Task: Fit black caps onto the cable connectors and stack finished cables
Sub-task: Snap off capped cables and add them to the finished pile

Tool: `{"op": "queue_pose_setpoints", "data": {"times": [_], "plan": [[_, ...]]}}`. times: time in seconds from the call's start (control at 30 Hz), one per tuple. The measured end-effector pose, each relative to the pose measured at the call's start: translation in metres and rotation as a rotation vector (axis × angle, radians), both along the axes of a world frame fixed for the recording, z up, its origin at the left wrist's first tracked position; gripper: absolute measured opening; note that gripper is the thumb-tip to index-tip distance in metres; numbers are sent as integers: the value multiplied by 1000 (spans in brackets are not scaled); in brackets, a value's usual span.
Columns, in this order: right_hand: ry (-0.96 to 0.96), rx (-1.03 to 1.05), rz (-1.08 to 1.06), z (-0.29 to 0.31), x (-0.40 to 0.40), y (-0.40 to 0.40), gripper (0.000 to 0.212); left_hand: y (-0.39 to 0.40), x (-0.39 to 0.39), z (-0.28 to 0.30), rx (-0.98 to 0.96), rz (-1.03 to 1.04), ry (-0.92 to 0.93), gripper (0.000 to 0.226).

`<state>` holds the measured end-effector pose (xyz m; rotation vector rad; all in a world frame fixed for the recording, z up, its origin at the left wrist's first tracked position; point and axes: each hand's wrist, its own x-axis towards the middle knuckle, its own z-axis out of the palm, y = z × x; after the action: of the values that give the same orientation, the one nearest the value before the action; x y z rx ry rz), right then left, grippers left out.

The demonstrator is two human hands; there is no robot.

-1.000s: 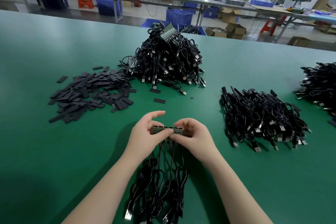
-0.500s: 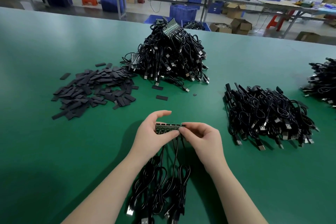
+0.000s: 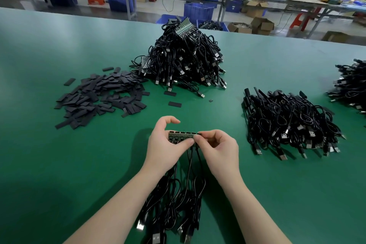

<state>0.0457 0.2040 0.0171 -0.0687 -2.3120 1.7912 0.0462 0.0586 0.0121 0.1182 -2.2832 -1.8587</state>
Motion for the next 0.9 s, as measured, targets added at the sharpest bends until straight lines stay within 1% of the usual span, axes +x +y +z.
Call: {"op": "queue_pose_setpoints", "data": {"times": [0.13,0.2,0.27,0.33,0.4,0.5,0.6,0.67,0.7,0.73,0.77,0.83,0.87,0.9], "plan": [[43,81,-1,-1,3,-4,17,0,0,-1,-36,6,-8,49],[29,41,-29,-1,3,-2,15,-1,-1,-1,-13,6,-36,50],[39,-20,-115,1,2,4,14,-4,-1,-2,-18,12,-43,51],[90,-49,-225,6,1,14,12,-7,-1,-2,-24,-4,-50,52],[219,-57,-328,12,3,22,11,-8,-1,-2,-22,-36,-58,55],[535,-87,-434,33,7,27,15,-7,-1,-2,-47,-57,-38,62],[845,7,-412,62,8,24,21,-6,-2,-5,-83,-63,-35,66],[960,24,-327,83,8,19,23,-7,-4,-9,-108,-72,-35,70],[972,10,-277,93,9,15,24,-7,-4,-10,-130,-79,-28,74],[942,-15,-227,103,9,10,25,-6,-4,-10,-148,-81,-14,78],[874,-49,-176,111,8,4,24,-5,-4,-9,-147,-78,0,84],[686,-135,-70,122,4,-8,20,-3,-3,-4,-64,-17,31,92],[597,-203,-25,124,0,-14,17,-4,-2,-1,-26,52,84,89],[505,-294,7,123,-5,-20,15,-7,0,3,-30,141,180,80]]}}
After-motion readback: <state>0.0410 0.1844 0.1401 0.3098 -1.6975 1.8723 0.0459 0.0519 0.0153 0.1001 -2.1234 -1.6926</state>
